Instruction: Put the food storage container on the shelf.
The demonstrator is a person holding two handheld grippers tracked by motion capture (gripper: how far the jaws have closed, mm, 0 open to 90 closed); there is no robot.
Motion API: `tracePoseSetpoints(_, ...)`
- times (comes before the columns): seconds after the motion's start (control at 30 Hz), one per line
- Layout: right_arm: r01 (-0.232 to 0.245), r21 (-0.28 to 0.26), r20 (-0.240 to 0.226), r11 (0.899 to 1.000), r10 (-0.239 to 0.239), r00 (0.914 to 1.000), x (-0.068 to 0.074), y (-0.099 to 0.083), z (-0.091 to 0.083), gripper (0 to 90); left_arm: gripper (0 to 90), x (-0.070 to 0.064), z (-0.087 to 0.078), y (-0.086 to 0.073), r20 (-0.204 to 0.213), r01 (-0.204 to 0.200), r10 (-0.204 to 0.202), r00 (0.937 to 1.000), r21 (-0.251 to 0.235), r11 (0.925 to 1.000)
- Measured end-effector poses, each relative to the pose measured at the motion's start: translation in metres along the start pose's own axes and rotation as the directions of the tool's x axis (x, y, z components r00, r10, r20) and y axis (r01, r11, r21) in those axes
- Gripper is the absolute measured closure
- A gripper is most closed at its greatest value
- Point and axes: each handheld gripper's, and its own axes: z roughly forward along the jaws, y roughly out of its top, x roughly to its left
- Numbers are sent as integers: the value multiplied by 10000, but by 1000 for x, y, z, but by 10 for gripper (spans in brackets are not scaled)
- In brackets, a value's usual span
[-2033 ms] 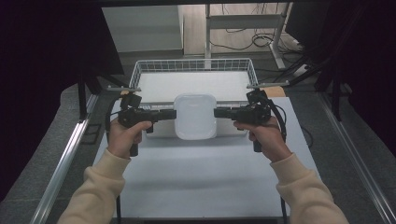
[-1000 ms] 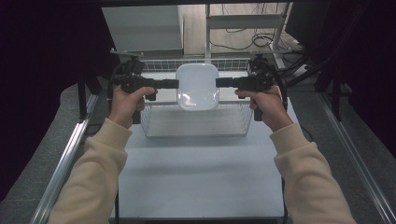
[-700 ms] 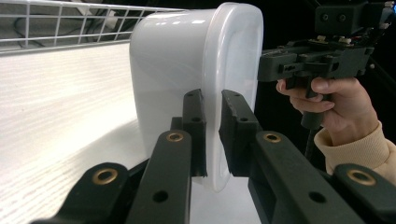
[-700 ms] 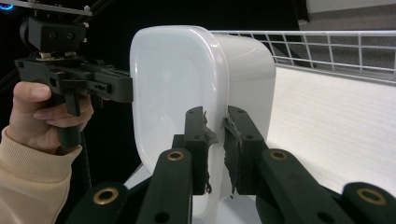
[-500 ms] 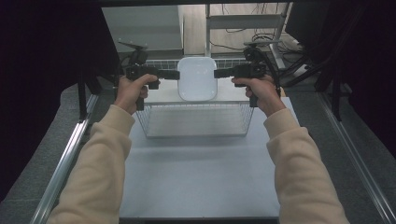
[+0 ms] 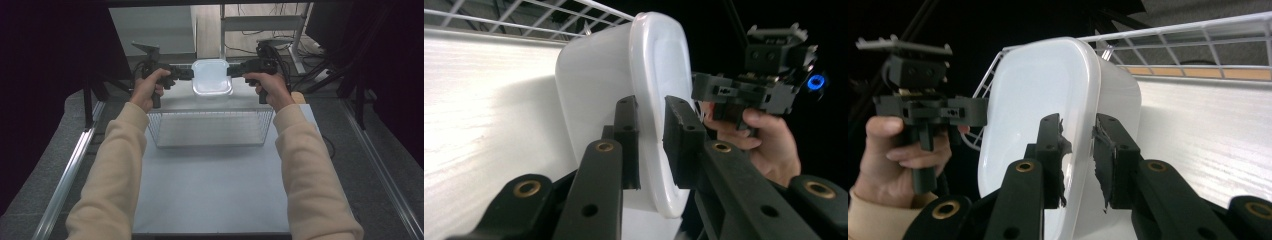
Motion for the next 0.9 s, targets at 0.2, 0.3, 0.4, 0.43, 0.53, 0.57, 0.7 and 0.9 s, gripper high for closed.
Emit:
tracePoseSetpoints(0.2, -807, -133, -215, 9967, 804, 9965, -10, 2, 6, 726, 748, 13, 5, 3, 166, 421, -417, 9990, -230, 9988)
tracePoseSetpoints(0.3, -943, -45, -97, 9955, 943, 9955, -13, 1, 9, 707, 756, 15, 6, 2, 62, 366, -364, 9993, -269, 9990)
tracePoseSetpoints(0.4, -988, -91, -180, 9951, 986, 9950, -14, 1, 9, 706, 746, 15, 6, 1, 25, 229, -228, 9997, -315, 9992)
tracePoseSetpoints(0.43, -947, -113, -159, 9954, 945, 9954, -14, 1, 9, 702, 734, 14, 7, 1, -20, 151, -152, 9999, -316, 9994)
tracePoseSetpoints(0.53, -708, -301, -143, 9970, 704, 9974, -9, 0, 9, 589, 642, 9, 8, 0, -173, -153, 144, 9997, -513, 9986)
tracePoseSetpoints(0.57, -518, -416, -44, 9978, 517, 9987, -6, 0, 8, 544, 596, 6, 7, -1, -311, -280, 259, 9992, -680, 9973)
tracePoseSetpoints(0.7, 579, -740, 627, 9956, -533, 9966, 9, -4, 0, 399, 420, -9, 1, -6, -959, -1159, 1064, 9897, -998, 9882)
tracePoseSetpoints(0.9, 2173, -866, 958, 9723, -2090, 9732, 19, -22, -25, 319, 306, -39, -16, -32, -2678, -3079, 2799, 9219, -684, 9489)
